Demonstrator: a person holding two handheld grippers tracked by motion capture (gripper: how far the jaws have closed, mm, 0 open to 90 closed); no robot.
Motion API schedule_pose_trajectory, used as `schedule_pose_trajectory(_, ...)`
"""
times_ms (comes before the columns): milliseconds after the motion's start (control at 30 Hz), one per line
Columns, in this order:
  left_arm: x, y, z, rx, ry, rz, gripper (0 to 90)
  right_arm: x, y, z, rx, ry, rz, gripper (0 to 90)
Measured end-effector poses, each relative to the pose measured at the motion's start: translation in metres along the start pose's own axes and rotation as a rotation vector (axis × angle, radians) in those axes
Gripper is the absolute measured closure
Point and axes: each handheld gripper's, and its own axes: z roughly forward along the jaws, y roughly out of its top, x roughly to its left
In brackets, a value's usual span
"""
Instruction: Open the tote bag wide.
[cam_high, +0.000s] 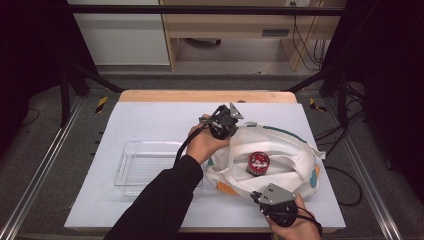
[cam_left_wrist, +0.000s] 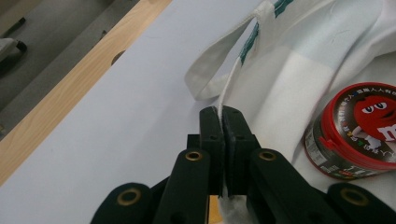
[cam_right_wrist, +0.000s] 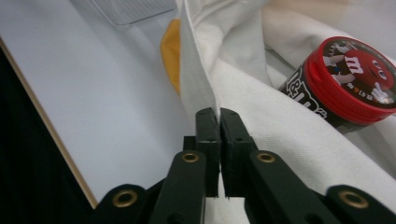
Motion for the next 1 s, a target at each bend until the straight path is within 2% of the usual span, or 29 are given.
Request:
schedule_pose_trajectory(133,0.005,0.001,-0.008,-0.015,0.017,-0.005,88.4,-0.002,0.0,-0.01,-0.026,0.033,0.017,89.4)
schedule_pose_trajectory(233,0.007,0.0,-0.009,-0.008,0.017,-0.007,88.4,-0.002,-0.002,-0.016,-0.038,0.062,0.01,89.5)
schedule_pose_trajectory(400,0.005,-0.005,0.005,0.047,0.019,0.002,88.4,0.003,-0.005,-0.008,0.01,0.107,-0.01,89.6)
schedule_pose_trajectory(567,0.004,-0.01,0.018,0.093,0.02,0.007,88.4,0.007,-0.006,0.001,0.063,0.115,-0.041,89.5)
schedule_pose_trajectory(667,0.004,-0.013,0.022,0.11,0.019,0.006,88.4,0.009,-0.007,0.003,0.074,0.113,-0.052,89.5)
schedule_pose_trajectory(1000,0.001,-0.022,0.029,0.163,0.009,0.008,88.4,0.009,-0.009,0.0,0.07,0.129,-0.043,89.5)
